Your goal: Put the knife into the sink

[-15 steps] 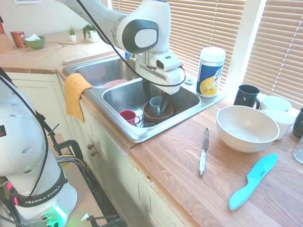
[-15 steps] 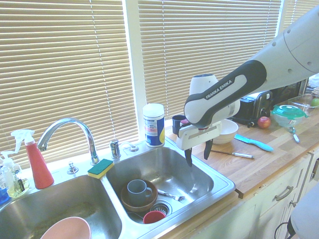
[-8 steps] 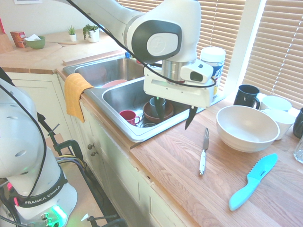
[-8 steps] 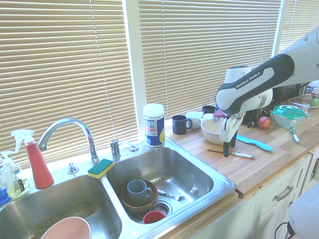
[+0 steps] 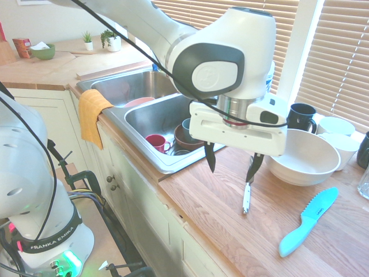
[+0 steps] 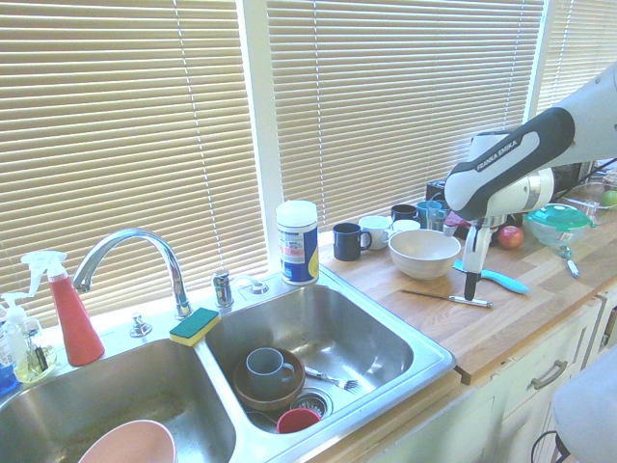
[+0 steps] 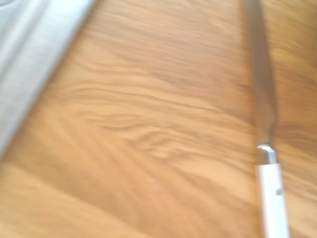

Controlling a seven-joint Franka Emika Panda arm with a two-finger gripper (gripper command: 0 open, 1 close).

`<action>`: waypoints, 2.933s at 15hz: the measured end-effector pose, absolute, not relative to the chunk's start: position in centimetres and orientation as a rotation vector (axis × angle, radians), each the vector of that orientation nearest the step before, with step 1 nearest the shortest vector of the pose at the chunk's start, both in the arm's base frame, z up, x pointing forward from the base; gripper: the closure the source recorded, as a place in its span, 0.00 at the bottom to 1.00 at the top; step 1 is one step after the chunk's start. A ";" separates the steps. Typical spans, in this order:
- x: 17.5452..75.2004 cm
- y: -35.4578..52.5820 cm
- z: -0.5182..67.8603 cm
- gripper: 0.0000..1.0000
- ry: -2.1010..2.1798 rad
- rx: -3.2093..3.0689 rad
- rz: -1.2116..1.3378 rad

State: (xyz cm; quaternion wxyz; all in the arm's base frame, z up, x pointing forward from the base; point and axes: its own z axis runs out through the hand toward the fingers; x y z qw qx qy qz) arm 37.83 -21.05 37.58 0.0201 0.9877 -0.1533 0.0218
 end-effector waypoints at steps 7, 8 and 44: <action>40.3 -23.9 34.4 0.00 -0.471 3.050 0.008; 40.4 -24.1 33.9 0.00 -0.468 3.051 0.001; 40.3 -24.1 31.5 1.00 -0.473 3.055 -0.034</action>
